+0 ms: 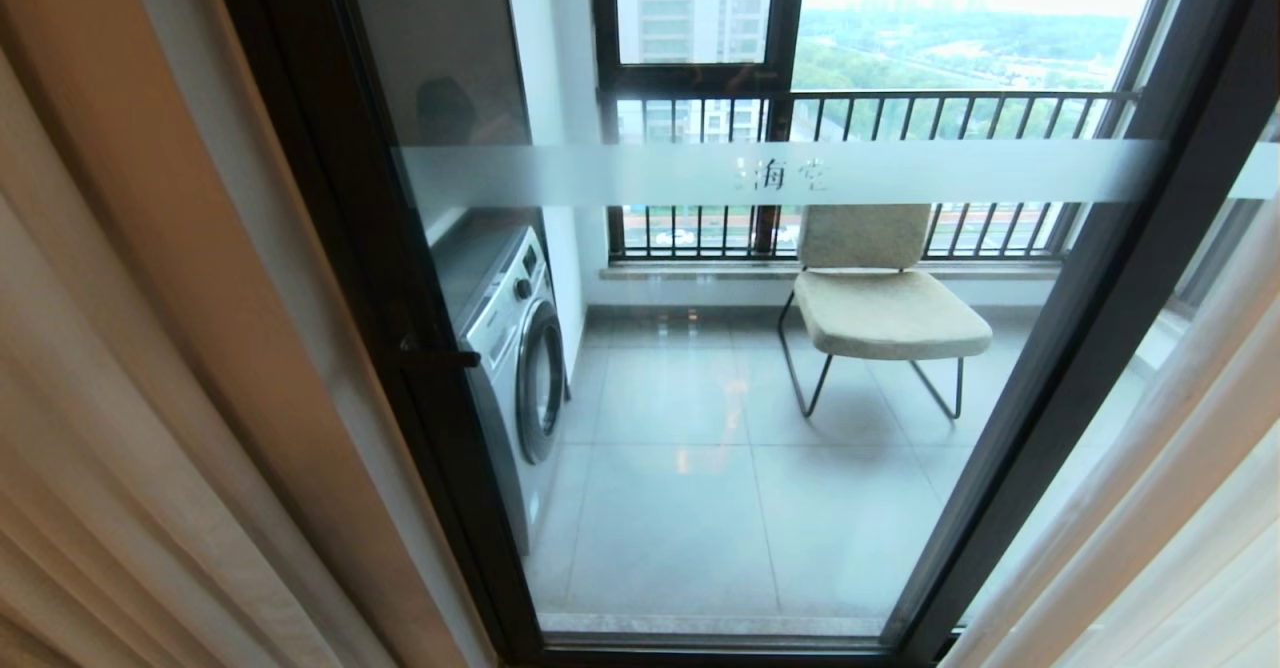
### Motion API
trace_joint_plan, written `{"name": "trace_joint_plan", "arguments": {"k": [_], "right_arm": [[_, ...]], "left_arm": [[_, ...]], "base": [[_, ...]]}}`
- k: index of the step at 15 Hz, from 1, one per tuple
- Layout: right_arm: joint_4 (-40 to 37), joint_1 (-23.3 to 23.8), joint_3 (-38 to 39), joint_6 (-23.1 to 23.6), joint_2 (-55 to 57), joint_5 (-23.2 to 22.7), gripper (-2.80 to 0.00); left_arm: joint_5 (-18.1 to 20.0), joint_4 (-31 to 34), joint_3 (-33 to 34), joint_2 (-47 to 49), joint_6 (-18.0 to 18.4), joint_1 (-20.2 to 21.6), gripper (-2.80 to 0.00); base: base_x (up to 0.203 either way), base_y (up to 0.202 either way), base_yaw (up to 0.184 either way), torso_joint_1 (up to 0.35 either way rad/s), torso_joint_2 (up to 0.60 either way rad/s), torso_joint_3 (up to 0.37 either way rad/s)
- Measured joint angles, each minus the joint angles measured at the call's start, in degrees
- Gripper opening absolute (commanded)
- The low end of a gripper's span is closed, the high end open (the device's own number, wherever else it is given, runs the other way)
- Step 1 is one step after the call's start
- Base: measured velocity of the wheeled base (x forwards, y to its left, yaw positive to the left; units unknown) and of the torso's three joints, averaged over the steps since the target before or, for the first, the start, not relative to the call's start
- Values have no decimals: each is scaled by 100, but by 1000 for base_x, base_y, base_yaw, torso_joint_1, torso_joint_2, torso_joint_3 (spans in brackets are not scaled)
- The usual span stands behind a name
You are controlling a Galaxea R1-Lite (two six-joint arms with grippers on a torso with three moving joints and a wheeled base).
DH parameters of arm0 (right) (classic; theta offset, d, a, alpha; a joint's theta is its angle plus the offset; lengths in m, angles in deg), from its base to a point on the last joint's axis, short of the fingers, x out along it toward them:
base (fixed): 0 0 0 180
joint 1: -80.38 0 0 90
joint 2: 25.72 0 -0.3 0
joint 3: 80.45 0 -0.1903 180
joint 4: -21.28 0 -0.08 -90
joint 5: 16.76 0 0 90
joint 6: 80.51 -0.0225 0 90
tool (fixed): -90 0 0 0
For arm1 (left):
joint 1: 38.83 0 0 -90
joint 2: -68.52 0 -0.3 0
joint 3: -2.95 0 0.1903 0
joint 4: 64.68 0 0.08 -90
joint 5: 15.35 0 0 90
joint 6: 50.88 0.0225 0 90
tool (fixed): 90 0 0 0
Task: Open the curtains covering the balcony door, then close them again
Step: Pull the inner curtains open on both sides
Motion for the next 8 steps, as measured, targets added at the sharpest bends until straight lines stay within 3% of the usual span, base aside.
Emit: {"name": "trace_joint_plan", "arguments": {"k": [8], "right_arm": [[0, 2, 0, -2, 0, 0, -280]], "left_arm": [[-4, 8, 0, -2, -5, 2, -280]], "base": [[0, 0, 0, 0, 0, 0]]}}
